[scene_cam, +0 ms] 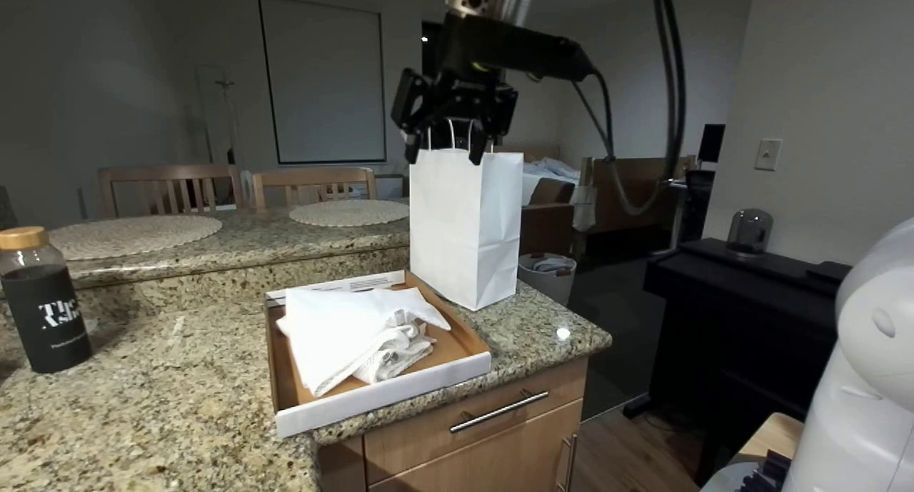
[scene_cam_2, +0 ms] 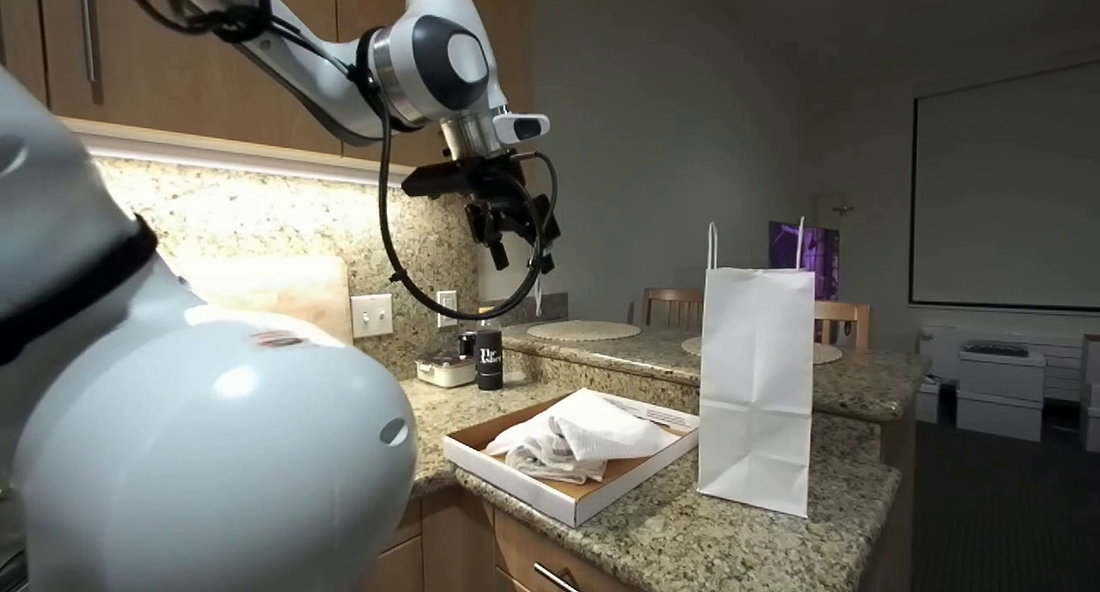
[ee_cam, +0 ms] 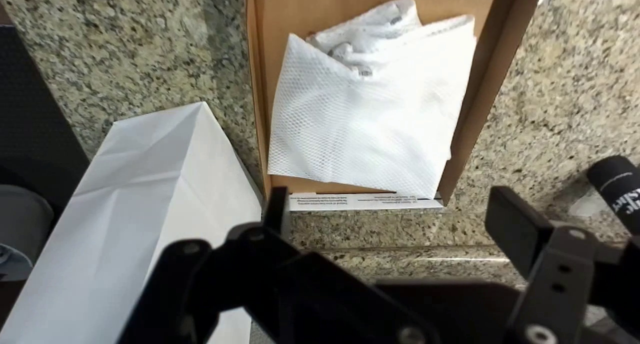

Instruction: Put the towel in the bag

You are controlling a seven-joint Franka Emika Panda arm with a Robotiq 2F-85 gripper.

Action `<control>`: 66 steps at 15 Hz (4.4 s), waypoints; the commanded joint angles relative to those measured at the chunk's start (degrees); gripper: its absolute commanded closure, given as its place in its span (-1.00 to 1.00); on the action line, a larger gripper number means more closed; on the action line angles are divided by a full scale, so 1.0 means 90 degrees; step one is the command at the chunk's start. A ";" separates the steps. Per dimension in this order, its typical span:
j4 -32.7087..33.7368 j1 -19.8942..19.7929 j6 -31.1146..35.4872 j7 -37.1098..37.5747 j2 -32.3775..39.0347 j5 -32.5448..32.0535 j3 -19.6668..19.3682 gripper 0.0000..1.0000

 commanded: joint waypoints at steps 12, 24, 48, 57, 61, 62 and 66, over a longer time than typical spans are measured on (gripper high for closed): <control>0.3014 0.0241 -0.0270 0.1026 0.5181 -0.0781 -0.0600 -1.00; 0.3502 0.0617 -0.0431 -0.0086 0.6532 0.0452 -0.1305 -1.00; 0.4806 -0.0070 -0.2004 -0.2979 0.8001 0.2837 -0.0942 0.83; 0.3914 0.0062 -0.1771 -0.3423 0.6455 0.2961 -0.0988 0.83; 0.3491 0.0197 -0.1785 -0.3318 0.5403 0.2862 -0.1056 0.83; 0.3417 0.0235 -0.1797 -0.3296 0.5168 0.2829 -0.1076 0.84; 0.3214 0.0394 -0.1885 -0.3059 0.4172 0.2512 -0.1162 0.84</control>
